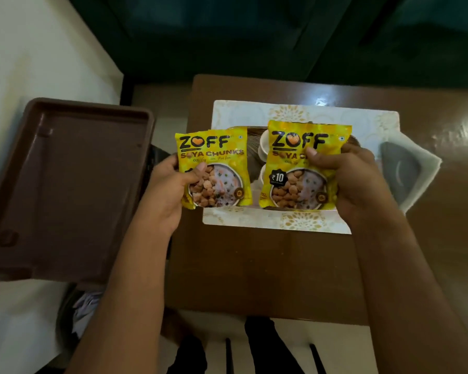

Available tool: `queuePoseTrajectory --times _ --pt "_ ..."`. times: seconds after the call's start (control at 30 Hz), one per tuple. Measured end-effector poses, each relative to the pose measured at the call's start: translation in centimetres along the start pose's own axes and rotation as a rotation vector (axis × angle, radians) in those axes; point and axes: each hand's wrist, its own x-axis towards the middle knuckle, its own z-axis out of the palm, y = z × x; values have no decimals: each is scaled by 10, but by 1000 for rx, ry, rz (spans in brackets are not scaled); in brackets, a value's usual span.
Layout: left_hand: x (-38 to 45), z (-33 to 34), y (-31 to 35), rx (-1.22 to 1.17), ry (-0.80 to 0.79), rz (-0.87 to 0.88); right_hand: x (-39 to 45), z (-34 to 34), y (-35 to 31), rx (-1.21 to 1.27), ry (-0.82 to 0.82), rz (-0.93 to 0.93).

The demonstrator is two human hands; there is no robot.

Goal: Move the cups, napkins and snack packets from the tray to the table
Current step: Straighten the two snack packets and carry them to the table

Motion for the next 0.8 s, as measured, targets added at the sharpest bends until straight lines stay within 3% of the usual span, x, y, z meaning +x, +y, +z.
queuePoseTrajectory --times 0.43,0.7,0.8 --pt "35 27 -8 93 82 15 31 -98 -16 -158 228 -116" --pt "47 46 -18 154 172 0 69 -117 7 -572 443 -220" --pt "49 54 -22 178 208 31 76 -109 12 -642 417 -208"
